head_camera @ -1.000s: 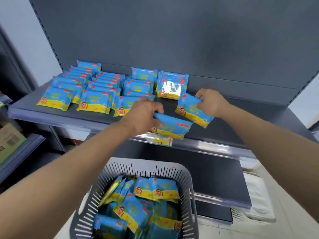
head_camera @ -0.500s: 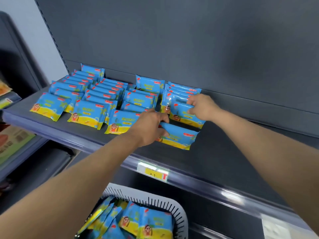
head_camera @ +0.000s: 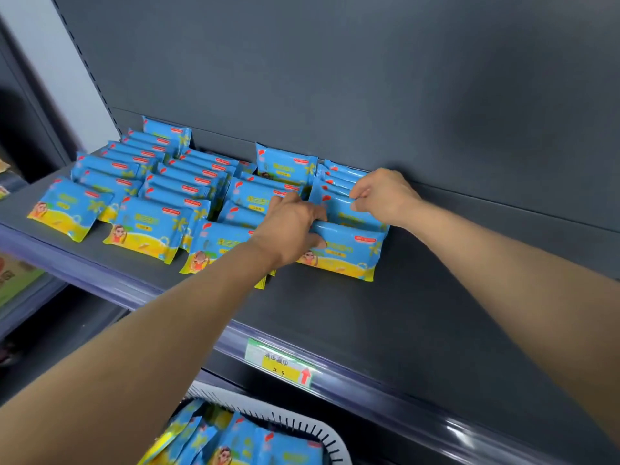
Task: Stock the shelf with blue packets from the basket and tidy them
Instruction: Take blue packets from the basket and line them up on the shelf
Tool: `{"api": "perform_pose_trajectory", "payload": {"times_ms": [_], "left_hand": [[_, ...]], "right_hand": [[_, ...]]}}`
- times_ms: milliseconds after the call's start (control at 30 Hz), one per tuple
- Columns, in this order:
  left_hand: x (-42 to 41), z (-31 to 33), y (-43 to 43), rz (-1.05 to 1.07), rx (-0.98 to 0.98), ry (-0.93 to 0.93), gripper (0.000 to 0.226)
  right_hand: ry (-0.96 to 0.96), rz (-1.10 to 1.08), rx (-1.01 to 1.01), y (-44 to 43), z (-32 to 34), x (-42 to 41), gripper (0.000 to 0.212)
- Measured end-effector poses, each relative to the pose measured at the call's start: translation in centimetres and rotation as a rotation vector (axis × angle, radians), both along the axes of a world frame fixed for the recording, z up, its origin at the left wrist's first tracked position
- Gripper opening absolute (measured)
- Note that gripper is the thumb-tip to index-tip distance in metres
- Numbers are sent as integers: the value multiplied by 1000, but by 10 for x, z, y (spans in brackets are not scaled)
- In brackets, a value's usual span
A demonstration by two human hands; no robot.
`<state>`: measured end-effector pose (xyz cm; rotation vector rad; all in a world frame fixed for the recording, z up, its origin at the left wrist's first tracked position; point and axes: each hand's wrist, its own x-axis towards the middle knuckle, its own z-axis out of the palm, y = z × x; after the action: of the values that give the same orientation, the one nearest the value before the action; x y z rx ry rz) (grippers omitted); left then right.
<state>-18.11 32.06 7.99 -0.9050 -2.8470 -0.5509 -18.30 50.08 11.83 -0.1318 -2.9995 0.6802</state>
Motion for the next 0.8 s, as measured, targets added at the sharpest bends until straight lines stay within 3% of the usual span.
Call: {"api": "perform_pose_trajectory", "payload": {"times_ms": [233,433,800], "left_hand": [[-20,-1,8,32,-143,55,54],[-7,4,10,31,-280,189,57],[93,87,-60,-52,45,524,44]], "right_hand": [[123,-32,-42,-5,11,26,27],[202,-27,104,-11,28,64,30],[406,-44,338,-84,79,156,42]]}}
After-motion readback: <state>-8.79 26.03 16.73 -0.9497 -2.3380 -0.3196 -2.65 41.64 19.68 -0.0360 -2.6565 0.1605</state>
